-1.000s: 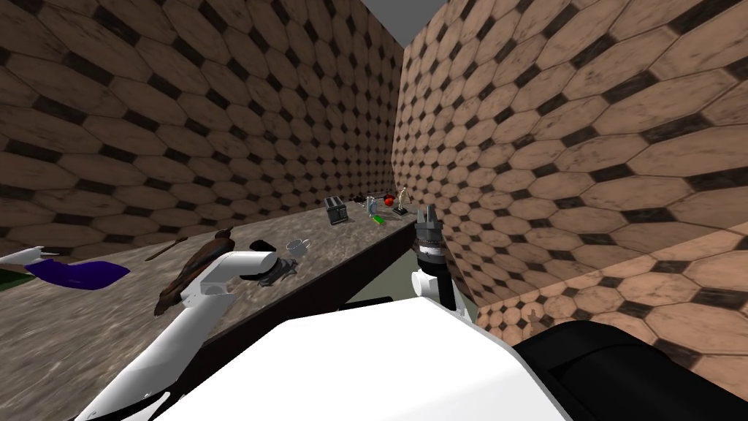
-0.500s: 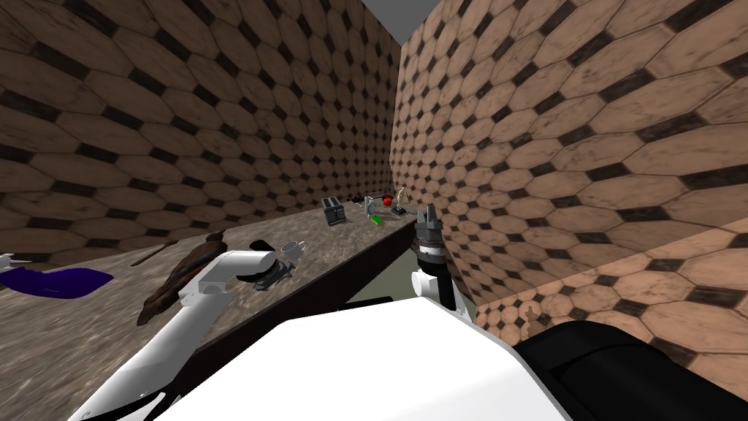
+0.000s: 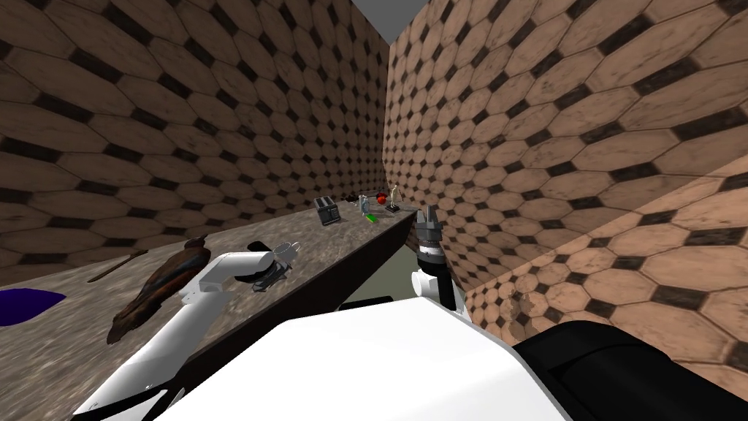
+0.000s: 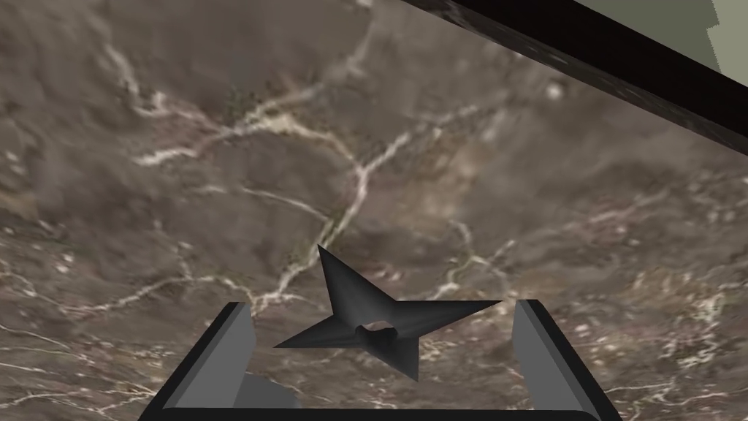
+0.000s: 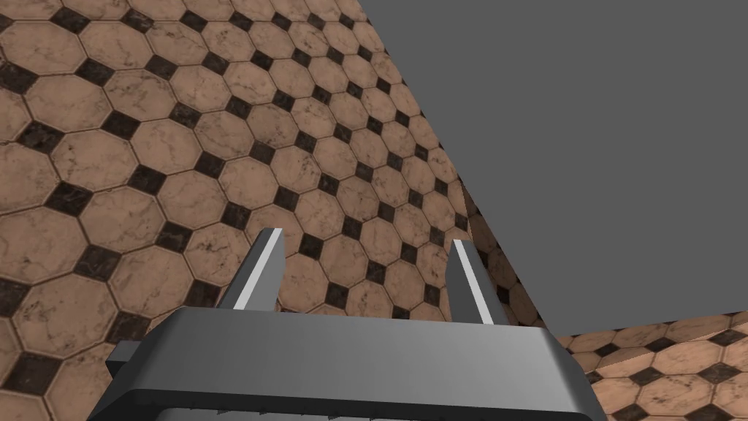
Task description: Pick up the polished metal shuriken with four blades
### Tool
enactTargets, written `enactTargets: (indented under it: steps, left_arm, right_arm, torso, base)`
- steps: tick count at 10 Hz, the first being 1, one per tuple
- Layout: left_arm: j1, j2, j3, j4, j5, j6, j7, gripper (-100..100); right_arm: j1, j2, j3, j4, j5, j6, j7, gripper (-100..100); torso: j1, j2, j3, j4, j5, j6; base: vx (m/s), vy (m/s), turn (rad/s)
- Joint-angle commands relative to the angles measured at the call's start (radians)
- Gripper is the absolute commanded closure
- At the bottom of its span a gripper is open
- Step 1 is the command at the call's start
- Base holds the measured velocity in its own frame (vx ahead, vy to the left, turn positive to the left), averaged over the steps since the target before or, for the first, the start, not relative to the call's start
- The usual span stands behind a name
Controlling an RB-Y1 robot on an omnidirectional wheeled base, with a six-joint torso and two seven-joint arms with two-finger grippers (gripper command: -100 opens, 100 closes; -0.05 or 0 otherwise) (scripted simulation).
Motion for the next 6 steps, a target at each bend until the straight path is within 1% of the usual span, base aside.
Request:
enactTargets:
  steps: [1,4,5,6]
  left_arm:
    - [-0.006,0.001,0.004,0.033,-0.003,-0.018,0.001,-100]
    - [-0.017,0.003,0.012,0.094,-0.009,-0.05,0.001,-100]
    - [-0.015,0.004,0.011,0.084,-0.007,-0.043,-0.001,-100]
    - [-0.016,0.004,0.012,0.086,-0.007,-0.045,-0.001,100]
  right_arm:
    - [0.0,0.0,0.0,0.0,0.0,0.0,0.0,0]
    - [0.0,0.0,0.0,0.0,0.0,0.0,0.0,0]
    - [0.0,0.0,0.0,0.0,0.0,0.0,0.0,0]
    - [0.0,0.0,0.0,0.0,0.0,0.0,0.0,0]
  torso:
    - [0.0,0.0,0.0,0.0,0.0,0.0]
    - [0.0,0.0,0.0,0.0,0.0,0.0]
    - [0.0,-0.001,0.0,0.0,0.0,0.0]
    - [0.0,-0.002,-0.001,0.0,0.0,-0.001]
  base:
    - [-0.06,0.008,-0.116]
    - [-0.053,0.003,-0.121]
    - [-0.021,0.0,-0.021]
    - [-0.006,0.002,0.019]
